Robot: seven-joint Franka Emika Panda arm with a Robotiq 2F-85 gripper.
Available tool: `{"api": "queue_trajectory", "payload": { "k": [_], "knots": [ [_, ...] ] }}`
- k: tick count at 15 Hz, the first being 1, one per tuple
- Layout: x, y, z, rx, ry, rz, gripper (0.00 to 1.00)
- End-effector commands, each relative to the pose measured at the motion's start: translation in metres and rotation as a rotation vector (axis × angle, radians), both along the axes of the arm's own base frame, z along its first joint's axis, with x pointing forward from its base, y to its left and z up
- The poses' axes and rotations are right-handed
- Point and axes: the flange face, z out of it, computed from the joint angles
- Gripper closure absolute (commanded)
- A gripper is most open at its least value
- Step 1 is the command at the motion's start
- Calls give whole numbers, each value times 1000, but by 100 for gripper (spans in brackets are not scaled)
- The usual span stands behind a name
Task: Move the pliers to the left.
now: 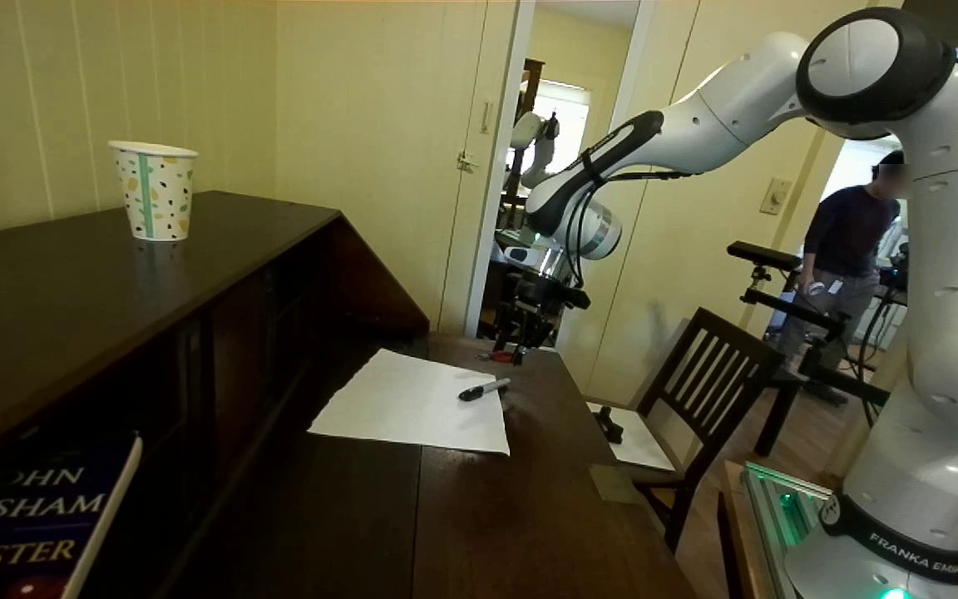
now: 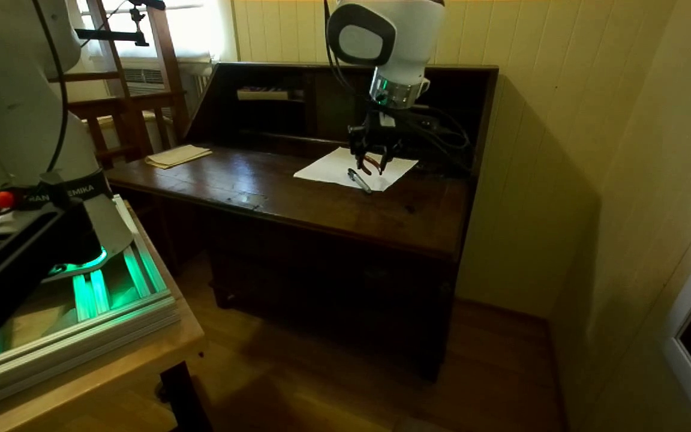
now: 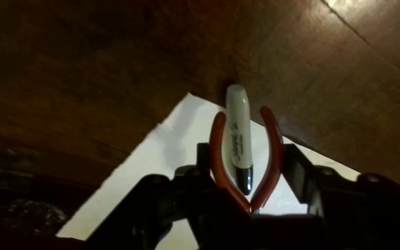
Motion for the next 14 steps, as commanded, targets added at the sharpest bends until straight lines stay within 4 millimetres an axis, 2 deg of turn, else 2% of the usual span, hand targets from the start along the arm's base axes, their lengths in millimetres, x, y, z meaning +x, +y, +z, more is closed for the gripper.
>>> {"api": "queue_trajectory", "payload": {
  "k": [1,4,7,10,14],
  "knots": [
    [-8,64,9,7,-5,147,70],
    [-20,113,5,-3,-10,313,70],
    [-42,154,0,-9,-9,480,70],
    [-63,189,-7,-27,-35,629,70],
    [-83,229,-21,-125,-148,733,70]
  ]
}}
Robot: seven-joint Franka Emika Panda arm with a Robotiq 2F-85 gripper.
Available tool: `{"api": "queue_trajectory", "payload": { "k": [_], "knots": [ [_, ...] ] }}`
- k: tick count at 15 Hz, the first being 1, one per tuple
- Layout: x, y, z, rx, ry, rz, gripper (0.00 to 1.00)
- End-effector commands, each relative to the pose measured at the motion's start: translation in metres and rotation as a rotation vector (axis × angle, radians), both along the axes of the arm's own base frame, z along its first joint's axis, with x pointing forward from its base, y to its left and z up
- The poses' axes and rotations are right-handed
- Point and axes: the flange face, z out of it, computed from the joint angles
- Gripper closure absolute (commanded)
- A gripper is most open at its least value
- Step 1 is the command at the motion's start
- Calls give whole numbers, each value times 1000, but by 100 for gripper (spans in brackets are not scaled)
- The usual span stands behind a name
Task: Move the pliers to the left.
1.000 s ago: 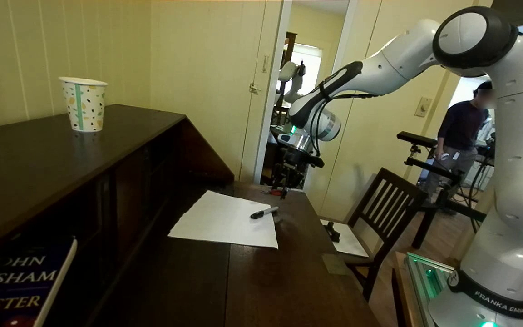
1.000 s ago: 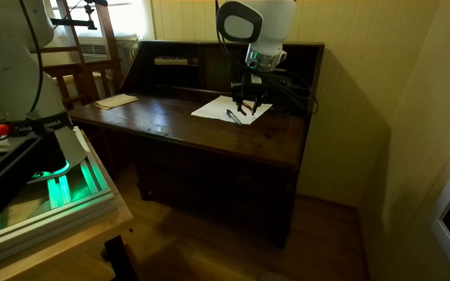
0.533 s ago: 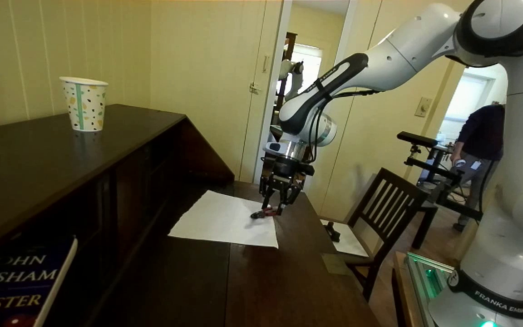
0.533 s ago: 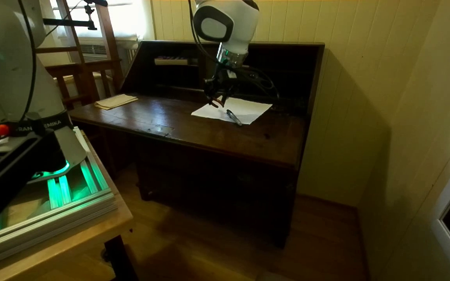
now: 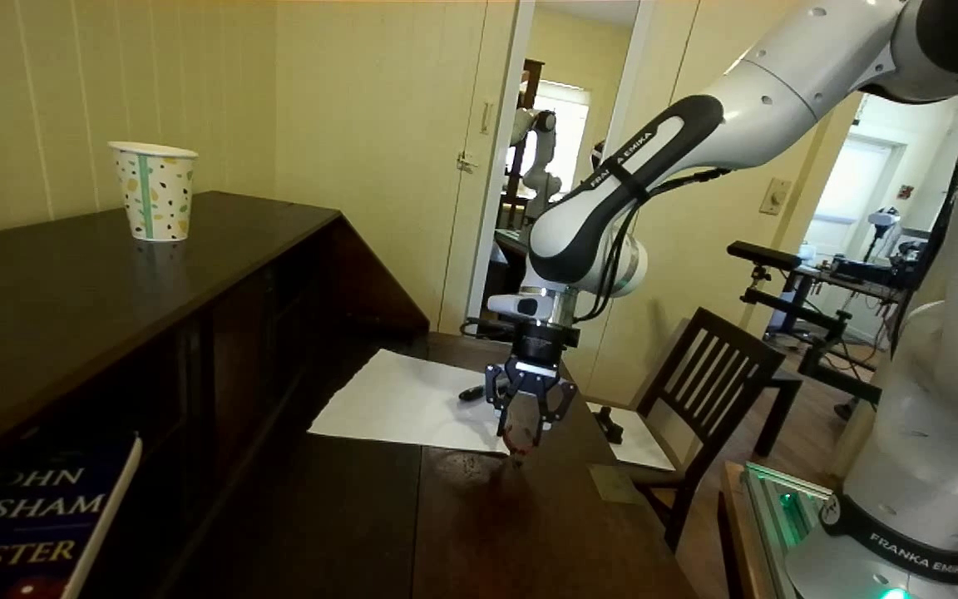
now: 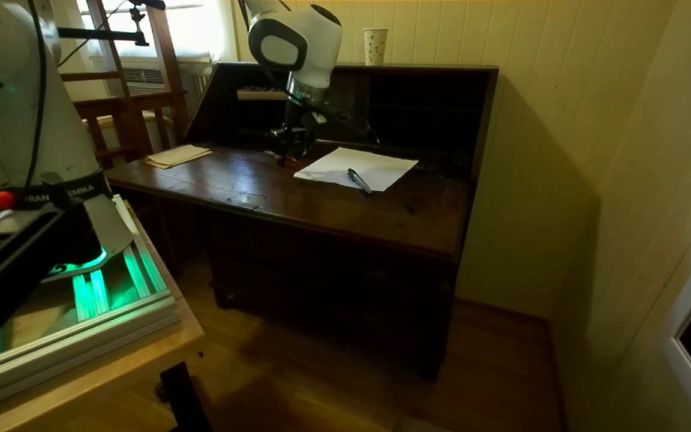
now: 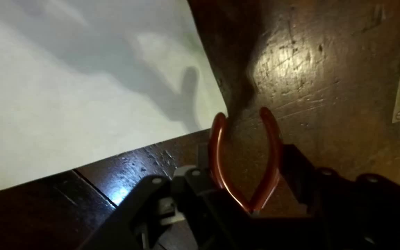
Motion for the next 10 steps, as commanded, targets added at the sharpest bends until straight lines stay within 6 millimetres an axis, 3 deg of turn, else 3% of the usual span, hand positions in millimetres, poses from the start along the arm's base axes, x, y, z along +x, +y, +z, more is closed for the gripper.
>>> {"api": "queue_trajectory", "payload": {
  "k": [1,5,6,10],
  "knots": [
    [-25,28,-5,-77,-152,93,70],
    [-38,53,-18,-120,-255,109,70],
    [-39,58,-19,-116,-260,99,20],
    [-38,63,-13,-94,-243,36,1]
  ]
}}
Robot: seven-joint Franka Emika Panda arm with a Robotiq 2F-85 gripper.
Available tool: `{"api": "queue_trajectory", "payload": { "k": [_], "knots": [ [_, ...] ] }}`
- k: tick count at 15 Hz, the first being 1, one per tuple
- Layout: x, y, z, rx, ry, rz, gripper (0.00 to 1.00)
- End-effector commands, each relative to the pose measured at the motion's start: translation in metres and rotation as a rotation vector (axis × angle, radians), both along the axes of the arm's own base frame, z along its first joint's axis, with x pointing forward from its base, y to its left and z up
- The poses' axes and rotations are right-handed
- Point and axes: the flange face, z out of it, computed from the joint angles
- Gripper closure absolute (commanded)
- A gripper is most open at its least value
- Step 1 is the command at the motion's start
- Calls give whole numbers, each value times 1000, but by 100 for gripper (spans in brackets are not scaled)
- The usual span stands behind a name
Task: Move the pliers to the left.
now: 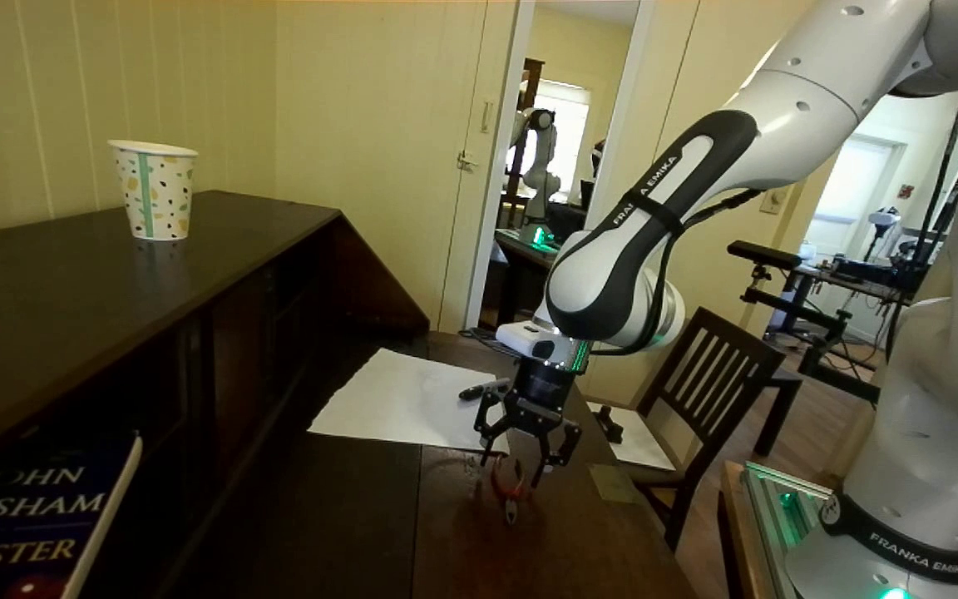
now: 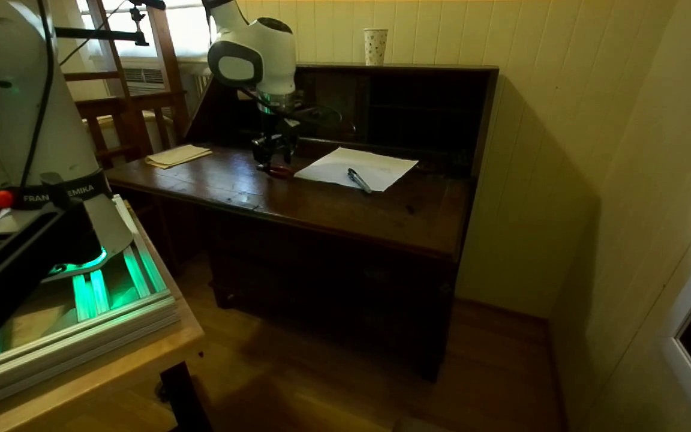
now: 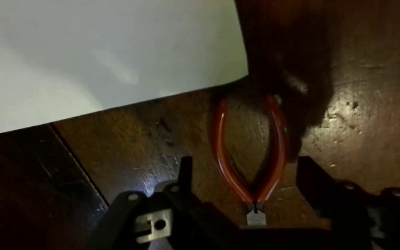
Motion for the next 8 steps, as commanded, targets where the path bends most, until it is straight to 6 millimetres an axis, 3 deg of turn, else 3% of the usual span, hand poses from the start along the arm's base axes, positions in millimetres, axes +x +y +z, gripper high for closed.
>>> {"api": "queue_trajectory", "payload": {
  "k": [1,5,8],
  "knots": [
    [-1,-9,14,-8,-41,-42,0],
    [3,-43,58,12,42,-259,0],
    [19,-71,118,97,75,-413,0]
  ]
}}
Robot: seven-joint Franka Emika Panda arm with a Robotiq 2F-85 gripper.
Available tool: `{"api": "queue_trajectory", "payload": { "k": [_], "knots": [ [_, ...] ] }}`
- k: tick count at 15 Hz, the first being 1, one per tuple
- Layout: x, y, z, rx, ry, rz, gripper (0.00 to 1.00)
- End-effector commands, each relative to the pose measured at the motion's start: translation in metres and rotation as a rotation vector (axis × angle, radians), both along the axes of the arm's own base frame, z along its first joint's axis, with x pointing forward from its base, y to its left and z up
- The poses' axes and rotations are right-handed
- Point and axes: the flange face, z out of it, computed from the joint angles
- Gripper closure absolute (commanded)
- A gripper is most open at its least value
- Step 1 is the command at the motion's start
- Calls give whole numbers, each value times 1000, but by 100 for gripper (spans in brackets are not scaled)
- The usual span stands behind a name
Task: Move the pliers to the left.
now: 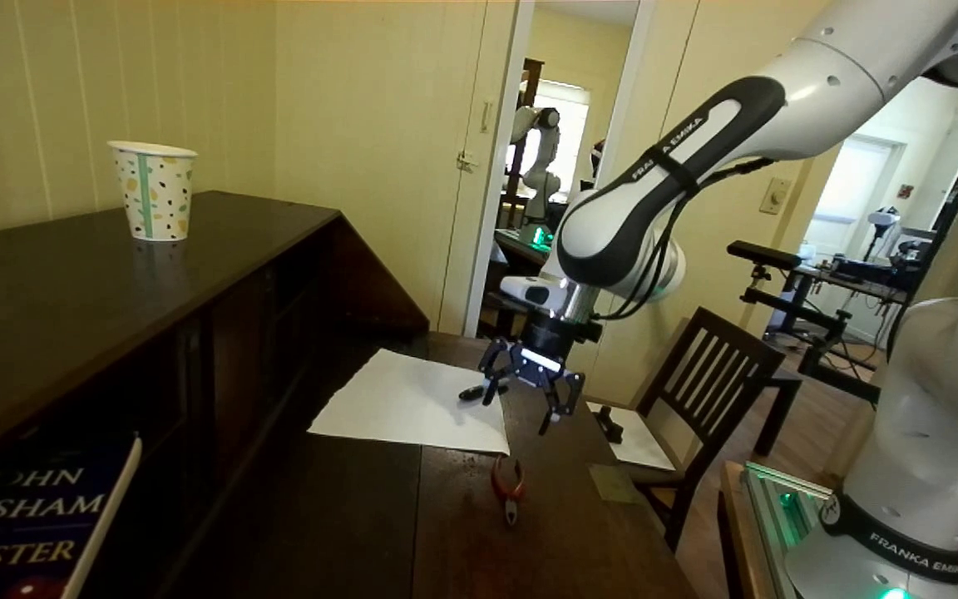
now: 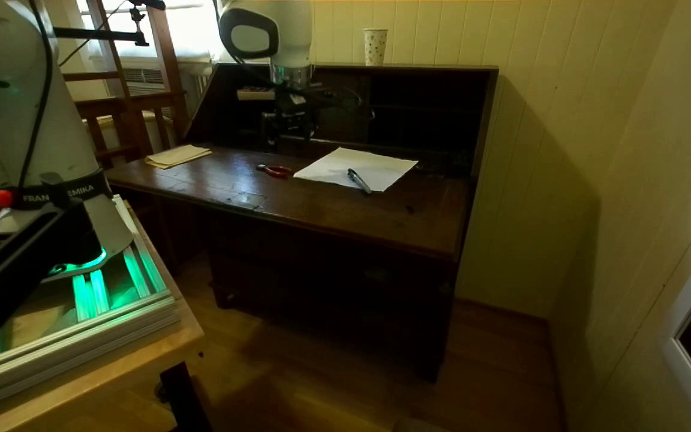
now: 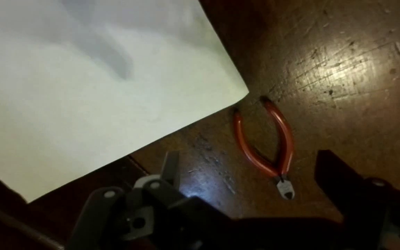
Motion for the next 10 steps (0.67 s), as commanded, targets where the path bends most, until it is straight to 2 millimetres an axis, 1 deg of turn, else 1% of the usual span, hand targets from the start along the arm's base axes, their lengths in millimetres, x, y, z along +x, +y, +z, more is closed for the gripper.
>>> {"api": "queue_trajectory", "payload": {
  "k": [1,3,5,7,8,9,10],
  "knots": [
    [5,-33,81,85,4,-187,0],
    [10,-54,129,149,-15,-292,0],
    [7,-75,177,209,-42,-398,0],
    [-6,-99,222,296,-66,-479,0],
    [15,-87,187,229,-56,-416,0],
    [10,-97,207,253,-68,-442,0],
    [5,-103,220,269,-78,-457,0]
  ]
}}
